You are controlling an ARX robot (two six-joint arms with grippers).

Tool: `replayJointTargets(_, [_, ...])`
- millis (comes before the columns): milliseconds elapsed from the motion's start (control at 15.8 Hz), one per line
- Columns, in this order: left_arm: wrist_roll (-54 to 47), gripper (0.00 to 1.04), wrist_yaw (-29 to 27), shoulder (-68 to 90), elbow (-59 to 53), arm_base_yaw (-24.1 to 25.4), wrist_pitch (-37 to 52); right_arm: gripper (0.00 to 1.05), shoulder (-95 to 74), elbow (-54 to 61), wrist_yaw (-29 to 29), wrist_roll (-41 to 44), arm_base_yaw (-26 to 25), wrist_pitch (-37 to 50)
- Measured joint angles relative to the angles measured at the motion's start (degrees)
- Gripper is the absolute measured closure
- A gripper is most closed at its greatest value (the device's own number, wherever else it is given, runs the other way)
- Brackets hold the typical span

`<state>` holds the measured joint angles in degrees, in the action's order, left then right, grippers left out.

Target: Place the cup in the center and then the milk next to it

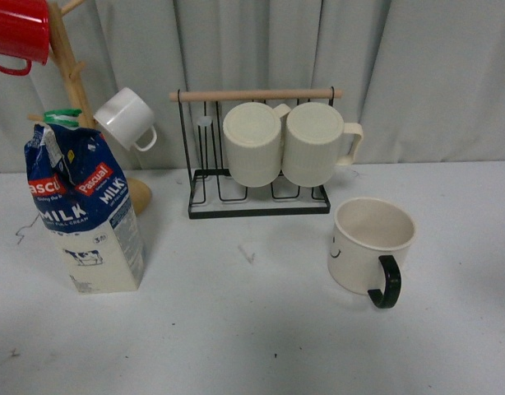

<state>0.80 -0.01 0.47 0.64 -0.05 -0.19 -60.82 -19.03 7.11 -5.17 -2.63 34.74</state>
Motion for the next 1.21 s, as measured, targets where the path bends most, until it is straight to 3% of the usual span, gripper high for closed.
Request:
replayJointTargets(190, [0.0,0.07,0.0,0.0,0.0,0.0,-0.02,0.06,-28.55,-18.82,-5.22,-3.87,6.25,-11.63])
replayJointTargets(381, [0.0,0.07,0.0,0.0,0.0,0.0,-0.02,0.06,-43.08,-34.67,-7.56,-5.33,10.95,-23.93])
replayJointTargets(698, [0.0,0.07,0.0,0.0,0.0,0.0,0.0,0.06,-53.4,-47.15,-9.16,-7.45,12.0,-38.27])
replayJointTargets(1015, [0.0,0.07,0.0,0.0,0.0,0.0,0.0,0.08,-59.14,-53.94,-8.39,-12.0,12.09,-42.12])
replayJointTargets(1205, [0.0,0.07,0.0,0.0,0.0,0.0,-0.02,0.42,-60.67,-54.9,-8.66,-12.81,12.07,-42.56])
